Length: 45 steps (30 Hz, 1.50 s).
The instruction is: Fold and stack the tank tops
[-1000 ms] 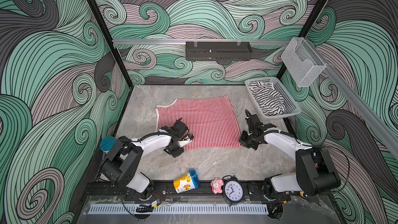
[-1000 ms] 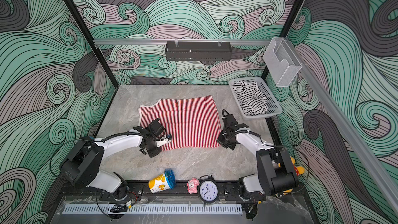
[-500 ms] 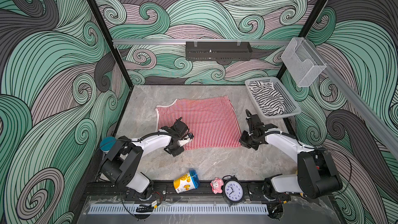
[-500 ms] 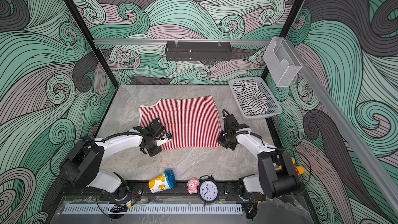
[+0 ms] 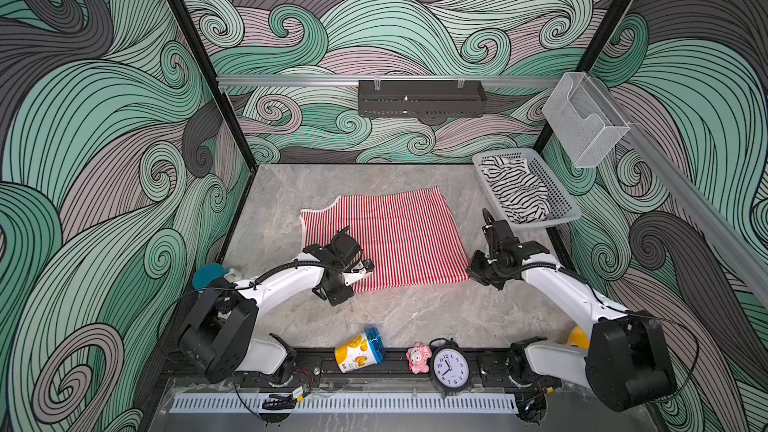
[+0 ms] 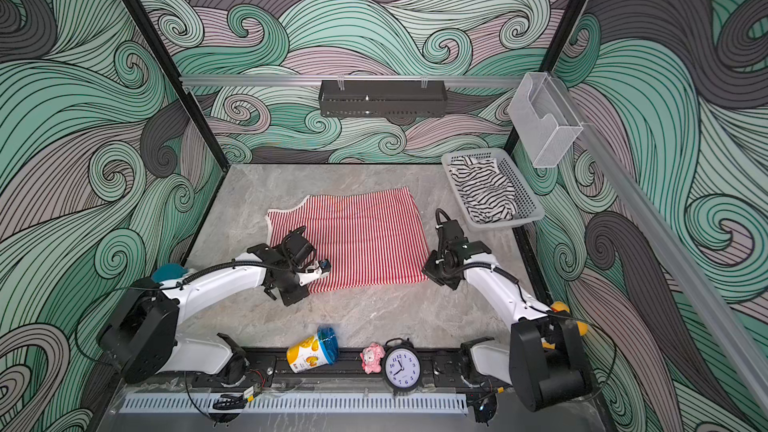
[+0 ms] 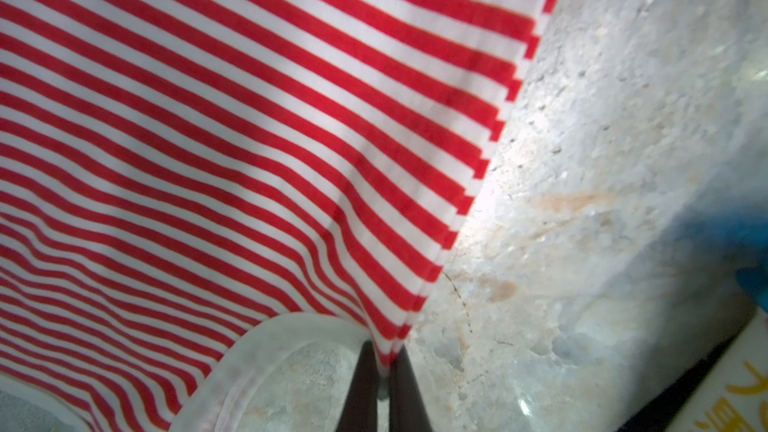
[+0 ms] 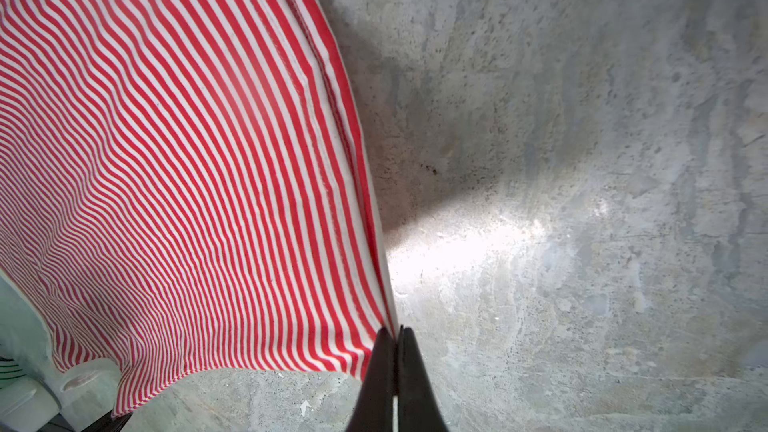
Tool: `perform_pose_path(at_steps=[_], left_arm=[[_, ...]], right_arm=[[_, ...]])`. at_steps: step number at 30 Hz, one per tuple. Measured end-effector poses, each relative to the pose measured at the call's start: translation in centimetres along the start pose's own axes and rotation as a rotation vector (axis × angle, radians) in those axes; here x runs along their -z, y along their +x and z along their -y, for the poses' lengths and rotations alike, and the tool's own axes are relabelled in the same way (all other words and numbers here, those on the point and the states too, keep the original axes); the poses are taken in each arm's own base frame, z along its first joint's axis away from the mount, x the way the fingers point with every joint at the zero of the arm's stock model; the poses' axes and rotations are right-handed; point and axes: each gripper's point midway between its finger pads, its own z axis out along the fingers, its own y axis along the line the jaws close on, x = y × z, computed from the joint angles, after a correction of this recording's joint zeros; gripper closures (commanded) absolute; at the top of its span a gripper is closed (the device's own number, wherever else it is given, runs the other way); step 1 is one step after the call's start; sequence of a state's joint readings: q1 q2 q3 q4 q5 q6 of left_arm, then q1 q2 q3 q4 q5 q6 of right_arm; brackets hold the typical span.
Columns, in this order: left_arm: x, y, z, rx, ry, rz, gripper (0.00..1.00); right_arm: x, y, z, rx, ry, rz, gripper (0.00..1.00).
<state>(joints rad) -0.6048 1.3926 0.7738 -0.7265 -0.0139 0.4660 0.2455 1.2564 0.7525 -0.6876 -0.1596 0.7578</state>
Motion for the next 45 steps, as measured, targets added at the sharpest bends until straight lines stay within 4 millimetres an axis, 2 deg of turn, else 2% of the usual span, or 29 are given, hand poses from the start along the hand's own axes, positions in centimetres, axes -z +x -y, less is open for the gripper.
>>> perform_pose_path(at_steps=[11, 22, 31, 37, 45], left_arm=[[-0.1, -1.5, -2.8, 0.002, -0.100, -0.033, 1.00], [0.4, -3.9, -7.4, 0.043, -0.232, -0.027, 1.00], [0.0, -5.3, -10.6, 0.086, -0.322, -0.043, 1.00], [-1.0, -5.2, -11.2, 0.092, -0.346, -0.075, 1.00], [-1.5, -5.1, -11.8, 0.097, -0.378, -0.094, 0.99]], right_arm=[[1.0, -3.3, -2.0, 0.003, -0.032, 0.026, 0.99], [-0.2, -7.1, -3.5, 0.011, -0.027, 0.007, 0.99], [-1.9, -9.2, -4.4, 0.016, -0.025, -0.014, 0.99], [-2.6, -10.6, -5.2, 0.022, -0.030, -0.015, 0.97], [-4.2, -11.3, -5.4, 0.017, -0.023, -0.037, 0.95]])
